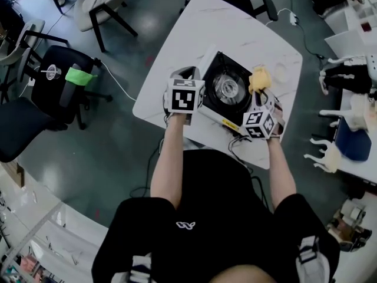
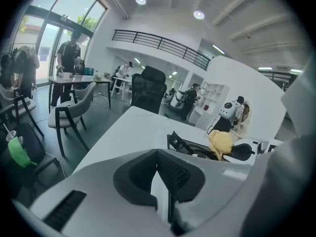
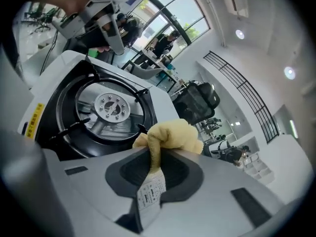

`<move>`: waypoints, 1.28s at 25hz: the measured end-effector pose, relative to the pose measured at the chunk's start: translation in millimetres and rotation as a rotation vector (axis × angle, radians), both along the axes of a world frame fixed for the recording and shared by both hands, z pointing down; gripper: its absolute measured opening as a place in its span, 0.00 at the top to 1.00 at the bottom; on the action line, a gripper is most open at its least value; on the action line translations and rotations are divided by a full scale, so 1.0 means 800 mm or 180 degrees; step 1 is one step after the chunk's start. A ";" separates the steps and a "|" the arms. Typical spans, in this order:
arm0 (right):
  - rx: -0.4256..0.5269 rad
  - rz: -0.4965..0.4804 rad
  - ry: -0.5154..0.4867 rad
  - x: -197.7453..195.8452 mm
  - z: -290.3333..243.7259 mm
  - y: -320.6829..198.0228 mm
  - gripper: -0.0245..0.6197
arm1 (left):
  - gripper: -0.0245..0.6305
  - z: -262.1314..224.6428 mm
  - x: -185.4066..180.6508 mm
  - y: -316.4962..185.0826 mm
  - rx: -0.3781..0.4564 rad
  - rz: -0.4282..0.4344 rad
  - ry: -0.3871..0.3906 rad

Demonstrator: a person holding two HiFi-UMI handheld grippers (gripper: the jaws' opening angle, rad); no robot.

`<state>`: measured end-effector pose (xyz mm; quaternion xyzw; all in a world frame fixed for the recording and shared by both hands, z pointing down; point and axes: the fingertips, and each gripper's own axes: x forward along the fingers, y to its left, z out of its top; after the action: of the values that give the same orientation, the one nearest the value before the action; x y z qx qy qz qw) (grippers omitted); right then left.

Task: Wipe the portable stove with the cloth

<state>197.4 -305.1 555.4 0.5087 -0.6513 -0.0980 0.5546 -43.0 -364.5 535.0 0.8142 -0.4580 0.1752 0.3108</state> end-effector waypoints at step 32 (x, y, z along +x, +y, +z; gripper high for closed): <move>0.0320 -0.0597 -0.3342 0.013 -0.264 0.120 0.90 | 0.97 -0.234 0.205 0.205 0.1365 -0.0486 0.0044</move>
<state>208.0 -209.4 344.5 0.4548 -0.8782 0.0895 0.1181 121.1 -200.5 348.0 0.8258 -0.5429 0.0442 0.1462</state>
